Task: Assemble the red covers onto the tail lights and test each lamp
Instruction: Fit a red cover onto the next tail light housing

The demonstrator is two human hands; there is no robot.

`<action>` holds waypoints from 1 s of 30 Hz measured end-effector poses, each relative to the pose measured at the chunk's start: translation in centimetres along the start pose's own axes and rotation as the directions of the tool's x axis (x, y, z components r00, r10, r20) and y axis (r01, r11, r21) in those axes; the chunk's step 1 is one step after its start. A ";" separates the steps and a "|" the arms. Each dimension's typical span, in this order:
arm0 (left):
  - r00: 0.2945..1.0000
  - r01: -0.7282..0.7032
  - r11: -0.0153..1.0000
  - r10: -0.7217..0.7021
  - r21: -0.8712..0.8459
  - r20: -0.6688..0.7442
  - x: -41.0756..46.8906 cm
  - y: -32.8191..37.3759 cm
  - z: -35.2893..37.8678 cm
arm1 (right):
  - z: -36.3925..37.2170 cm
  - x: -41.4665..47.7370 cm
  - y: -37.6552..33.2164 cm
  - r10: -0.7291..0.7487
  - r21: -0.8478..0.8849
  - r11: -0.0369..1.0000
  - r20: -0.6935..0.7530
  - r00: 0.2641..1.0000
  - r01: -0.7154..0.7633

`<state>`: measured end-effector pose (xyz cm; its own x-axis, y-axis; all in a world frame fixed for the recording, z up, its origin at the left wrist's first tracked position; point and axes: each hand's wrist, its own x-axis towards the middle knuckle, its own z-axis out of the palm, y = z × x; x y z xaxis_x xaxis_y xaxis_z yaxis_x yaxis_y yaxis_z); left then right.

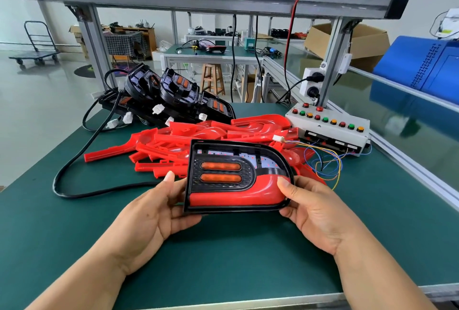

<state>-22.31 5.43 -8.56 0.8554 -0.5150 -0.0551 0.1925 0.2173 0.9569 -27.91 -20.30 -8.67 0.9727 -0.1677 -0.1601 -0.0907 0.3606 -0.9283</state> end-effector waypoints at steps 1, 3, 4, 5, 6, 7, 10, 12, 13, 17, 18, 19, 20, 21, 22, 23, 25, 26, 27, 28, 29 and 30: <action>1.000 -0.013 1.000 0.014 0.016 -0.013 0.0 0.0 0.2 | 0.0 0.0 0.0 0.000 -0.006 1.000 0.005 1.000 0.000; 0.997 -0.050 0.994 0.055 0.099 -0.055 0.0 -0.3 0.6 | 0.1 0.0 0.0 -0.003 -0.023 1.000 0.009 1.000 0.003; 0.995 -0.065 0.988 0.075 0.138 -0.065 0.0 -0.3 0.8 | 0.2 0.0 0.0 -0.005 -0.035 0.999 0.009 1.000 0.006; 0.994 -0.074 0.985 0.086 0.158 -0.069 0.1 -0.4 1.0 | 0.3 0.0 0.0 -0.008 -0.046 0.999 0.008 1.000 0.008; 0.994 -0.074 0.985 0.087 0.159 -0.073 0.1 -0.4 1.0 | 0.4 0.0 0.0 -0.012 -0.054 0.998 0.005 1.000 0.012; 0.994 -0.069 0.988 0.080 0.142 -0.074 0.1 -0.4 1.0 | 0.4 0.0 0.1 -0.016 -0.057 0.998 -0.001 1.000 0.016; 0.996 -0.051 0.995 0.057 0.086 -0.067 0.1 -0.2 0.9 | 0.4 0.0 0.2 -0.023 -0.061 0.998 -0.013 1.000 0.022; 0.995 -0.053 0.992 0.062 0.113 -0.079 0.2 -0.3 0.9 | 0.4 0.0 0.3 -0.023 -0.064 0.998 -0.006 1.000 0.023; 0.994 -0.051 0.991 0.062 0.125 -0.089 0.3 -0.4 0.9 | 0.4 0.0 0.3 -0.026 -0.064 0.998 -0.002 1.000 0.026; 0.995 -0.049 0.985 0.062 0.165 -0.080 0.5 -0.8 0.7 | 0.5 0.0 0.3 -0.040 -0.074 0.996 0.005 0.999 0.041; 0.995 -0.052 0.984 0.066 0.169 -0.076 0.5 -0.8 0.7 | 0.5 0.0 0.3 -0.044 -0.076 0.996 0.005 0.999 0.045; 0.995 -0.055 0.984 0.069 0.170 -0.075 0.5 -0.8 0.6 | 0.4 0.0 0.3 -0.049 -0.077 0.996 0.006 0.999 0.050; 0.995 -0.059 0.984 0.072 0.171 -0.074 0.6 -0.9 0.5 | 0.4 0.0 0.3 -0.052 -0.080 0.995 0.005 0.999 0.052; 0.995 -0.060 0.983 0.074 0.171 -0.074 0.6 -0.9 0.5 | 0.4 0.0 0.3 -0.053 -0.083 0.995 0.002 0.999 0.053; 0.995 -0.061 0.983 0.075 0.172 -0.071 0.6 -0.9 0.4 | 0.4 0.0 0.3 -0.051 -0.084 0.995 -0.002 0.999 0.050; 0.995 -0.060 0.983 0.073 0.175 -0.066 0.6 -0.9 0.3 | 0.3 0.0 0.3 -0.049 -0.080 0.996 -0.006 0.999 0.048; 0.997 -0.047 0.982 0.058 0.181 -0.052 0.7 -0.9 0.1 | 0.3 0.1 0.3 -0.035 -0.074 0.997 -0.012 0.999 0.034; 0.998 -0.038 0.982 0.047 0.185 -0.041 0.7 -0.9 0.0 | 0.3 0.0 0.3 -0.029 -0.079 0.997 -0.015 0.999 0.027; 0.999 -0.029 0.980 0.035 0.196 -0.026 0.7 -0.8 -0.1 | 0.3 0.0 0.3 -0.028 -0.089 0.996 -0.021 0.999 0.026; 1.000 -0.017 0.976 0.020 0.216 -0.011 0.7 -0.8 -0.2 | 0.4 -0.1 0.3 -0.032 -0.104 0.994 -0.032 0.999 0.029; 1.000 -0.007 0.970 0.008 0.245 -0.002 0.6 -0.7 -0.2 | 0.4 -0.2 0.4 -0.048 -0.132 0.990 -0.046 0.998 0.042; 1.000 0.001 0.958 0.000 0.288 -0.003 0.6 -0.6 -0.2 | 0.4 -0.3 0.5 -0.074 -0.175 0.983 -0.062 0.995 0.062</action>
<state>-21.80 5.20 -9.25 0.8567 -0.5128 -0.0559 0.0467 -0.0308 0.9984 -28.17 -19.67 -8.95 0.9618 -0.2499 -0.1116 -0.0662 0.1832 -0.9808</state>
